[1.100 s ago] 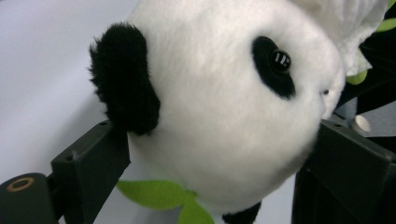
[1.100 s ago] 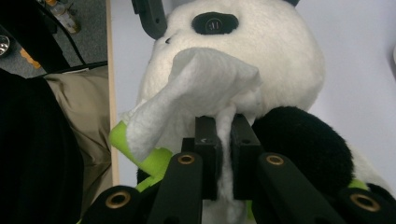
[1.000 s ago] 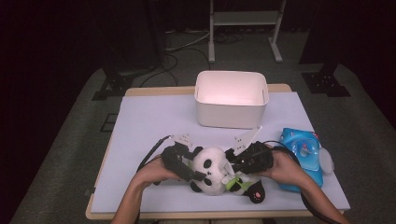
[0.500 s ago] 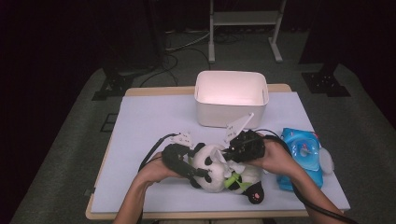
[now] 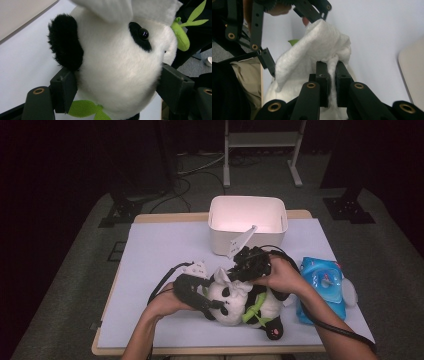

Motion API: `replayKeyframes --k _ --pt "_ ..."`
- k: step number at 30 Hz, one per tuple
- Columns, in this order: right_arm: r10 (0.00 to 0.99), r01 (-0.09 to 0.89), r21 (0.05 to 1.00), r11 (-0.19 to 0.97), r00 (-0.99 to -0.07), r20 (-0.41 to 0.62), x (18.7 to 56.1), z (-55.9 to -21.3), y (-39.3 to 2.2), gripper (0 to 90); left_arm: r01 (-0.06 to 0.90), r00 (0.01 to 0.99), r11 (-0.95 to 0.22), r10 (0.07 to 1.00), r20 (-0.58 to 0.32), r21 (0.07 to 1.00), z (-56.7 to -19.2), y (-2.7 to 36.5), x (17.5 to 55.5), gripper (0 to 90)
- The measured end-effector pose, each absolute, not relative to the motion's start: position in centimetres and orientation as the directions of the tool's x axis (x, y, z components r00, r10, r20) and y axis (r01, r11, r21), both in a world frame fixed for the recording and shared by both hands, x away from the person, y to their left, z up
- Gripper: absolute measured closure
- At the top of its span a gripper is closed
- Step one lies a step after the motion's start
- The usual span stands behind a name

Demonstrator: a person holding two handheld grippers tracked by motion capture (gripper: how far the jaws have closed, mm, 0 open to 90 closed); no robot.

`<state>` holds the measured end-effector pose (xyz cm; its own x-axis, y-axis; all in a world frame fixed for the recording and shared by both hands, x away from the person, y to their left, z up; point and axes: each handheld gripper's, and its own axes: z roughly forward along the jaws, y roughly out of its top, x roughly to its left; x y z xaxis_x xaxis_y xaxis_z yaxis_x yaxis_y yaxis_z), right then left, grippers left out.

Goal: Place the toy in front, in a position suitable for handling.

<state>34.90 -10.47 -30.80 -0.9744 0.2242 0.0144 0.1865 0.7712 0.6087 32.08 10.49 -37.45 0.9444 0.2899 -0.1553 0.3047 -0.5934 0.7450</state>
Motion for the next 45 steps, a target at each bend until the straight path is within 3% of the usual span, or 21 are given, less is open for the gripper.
replayKeyframes --k 10,26,45 --pt "0.271 0.237 0.598 0.765 -0.962 0.034 34.5 -31.6 -13.5 83.3 0.298 0.947 -0.600 0.285 -0.150 0.743 -37.5 10.5 31.8 24.0" --pt "0.204 0.180 0.598 0.781 -0.979 0.028 35.1 -31.0 -9.7 83.2 0.284 0.951 -0.609 0.278 -0.136 0.741 -37.5 10.7 31.6 24.1" --pt "0.306 0.264 0.570 0.778 -0.952 0.023 34.4 -30.9 -16.1 83.1 0.303 0.946 -0.616 0.283 -0.155 0.727 -38.2 11.2 31.9 24.1"
